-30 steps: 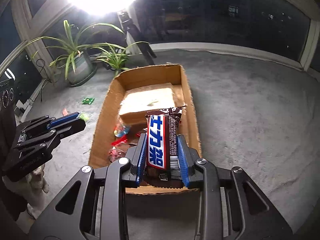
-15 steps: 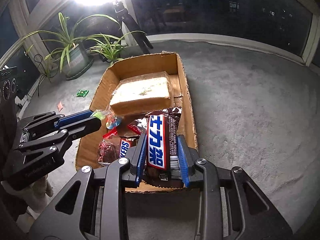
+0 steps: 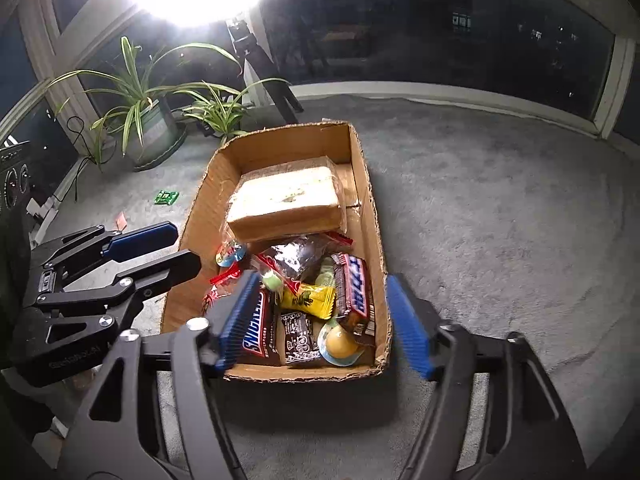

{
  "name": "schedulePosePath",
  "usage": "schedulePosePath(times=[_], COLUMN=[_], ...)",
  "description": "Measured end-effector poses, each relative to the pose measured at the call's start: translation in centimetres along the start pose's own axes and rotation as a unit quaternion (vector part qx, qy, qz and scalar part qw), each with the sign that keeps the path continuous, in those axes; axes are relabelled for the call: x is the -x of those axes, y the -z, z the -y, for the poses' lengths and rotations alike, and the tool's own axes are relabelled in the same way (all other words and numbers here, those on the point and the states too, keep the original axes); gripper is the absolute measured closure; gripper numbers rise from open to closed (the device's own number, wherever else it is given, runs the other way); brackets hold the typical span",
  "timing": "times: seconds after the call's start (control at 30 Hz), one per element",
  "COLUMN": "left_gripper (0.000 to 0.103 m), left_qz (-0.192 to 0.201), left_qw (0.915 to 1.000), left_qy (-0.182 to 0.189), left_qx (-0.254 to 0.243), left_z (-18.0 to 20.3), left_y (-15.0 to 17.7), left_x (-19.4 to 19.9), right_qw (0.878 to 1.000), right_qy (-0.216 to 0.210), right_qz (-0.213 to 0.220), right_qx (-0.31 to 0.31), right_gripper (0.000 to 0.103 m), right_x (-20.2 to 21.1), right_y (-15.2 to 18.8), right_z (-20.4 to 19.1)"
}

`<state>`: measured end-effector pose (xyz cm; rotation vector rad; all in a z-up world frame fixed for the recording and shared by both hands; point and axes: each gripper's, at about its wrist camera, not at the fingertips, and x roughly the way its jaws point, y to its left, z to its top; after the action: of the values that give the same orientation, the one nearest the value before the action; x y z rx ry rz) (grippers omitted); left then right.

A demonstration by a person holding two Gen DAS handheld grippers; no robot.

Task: Organize snacks
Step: 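Move the left tool to the pink wrapper while the right tool approaches the green packet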

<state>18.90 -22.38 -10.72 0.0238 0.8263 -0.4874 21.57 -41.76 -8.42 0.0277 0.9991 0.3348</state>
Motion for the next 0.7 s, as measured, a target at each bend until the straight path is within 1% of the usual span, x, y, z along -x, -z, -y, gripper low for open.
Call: schedulePosePath(times=[0.23,0.43,0.7], left_gripper=[0.064,0.064,0.064], left_qz=[0.013,0.020,0.025], left_qw=[0.9999,0.9997,0.9986], left_qy=[-0.007,-0.008,-0.021], left_qx=[0.002,0.010,0.041], left_z=[-0.7,-2.1,-6.2], left_y=[0.0,0.6,2.2], left_x=[1.8,3.5,6.5], right_qw=[1.000,1.000,0.999], right_qy=[0.002,-0.010,-0.045], right_qz=[0.002,0.013,0.023], right_qx=[0.004,0.004,0.010], right_gripper=[0.031,0.031,0.031], right_x=[0.4,0.8,0.7], right_y=[-0.3,-0.7,-1.6], right_z=[-1.4,-3.5,-7.8])
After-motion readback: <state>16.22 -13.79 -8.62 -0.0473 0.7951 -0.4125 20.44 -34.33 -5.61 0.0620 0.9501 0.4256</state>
